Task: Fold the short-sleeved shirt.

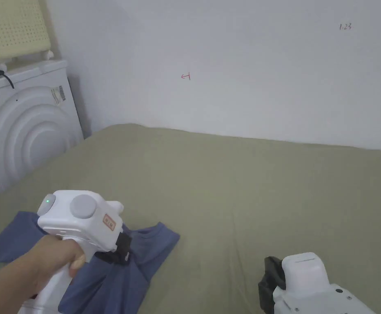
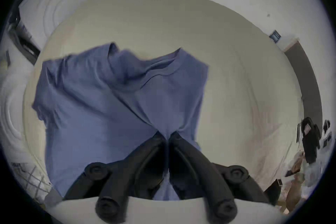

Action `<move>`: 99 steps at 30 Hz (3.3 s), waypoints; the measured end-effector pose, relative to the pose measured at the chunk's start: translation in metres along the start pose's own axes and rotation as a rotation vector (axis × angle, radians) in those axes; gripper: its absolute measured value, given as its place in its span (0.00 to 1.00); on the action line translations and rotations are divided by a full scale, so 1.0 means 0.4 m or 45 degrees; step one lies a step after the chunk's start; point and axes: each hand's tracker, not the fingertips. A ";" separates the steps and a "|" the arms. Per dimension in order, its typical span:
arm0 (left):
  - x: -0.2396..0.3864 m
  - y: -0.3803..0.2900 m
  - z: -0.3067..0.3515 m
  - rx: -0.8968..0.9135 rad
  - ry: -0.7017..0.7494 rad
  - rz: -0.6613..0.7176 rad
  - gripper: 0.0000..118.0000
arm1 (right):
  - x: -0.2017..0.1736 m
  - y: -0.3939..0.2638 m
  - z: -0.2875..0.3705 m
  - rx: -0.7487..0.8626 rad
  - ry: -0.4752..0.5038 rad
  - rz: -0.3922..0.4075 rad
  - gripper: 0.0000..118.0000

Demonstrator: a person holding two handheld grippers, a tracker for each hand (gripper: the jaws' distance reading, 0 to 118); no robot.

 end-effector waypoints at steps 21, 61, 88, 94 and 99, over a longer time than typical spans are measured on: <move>1.167 0.075 0.057 0.054 -0.638 -0.713 0.03 | 0.573 -0.120 0.506 -0.066 -0.710 -0.132 0.08; 0.348 -0.257 0.088 0.323 -0.320 -0.023 0.00 | 0.573 -0.066 0.563 -0.096 -0.720 -0.175 0.08; 0.457 -0.167 -0.169 0.097 -0.281 0.155 0.07 | 0.742 -0.120 0.609 -0.415 -0.616 -0.324 0.14; 0.484 -0.175 -0.136 0.115 -0.260 0.108 0.07 | 0.766 -0.172 0.588 -0.593 -0.385 -0.443 0.93; 0.480 -0.154 -0.124 0.121 -0.267 0.113 0.07 | 0.784 -0.225 0.542 -0.731 -0.407 -0.386 0.92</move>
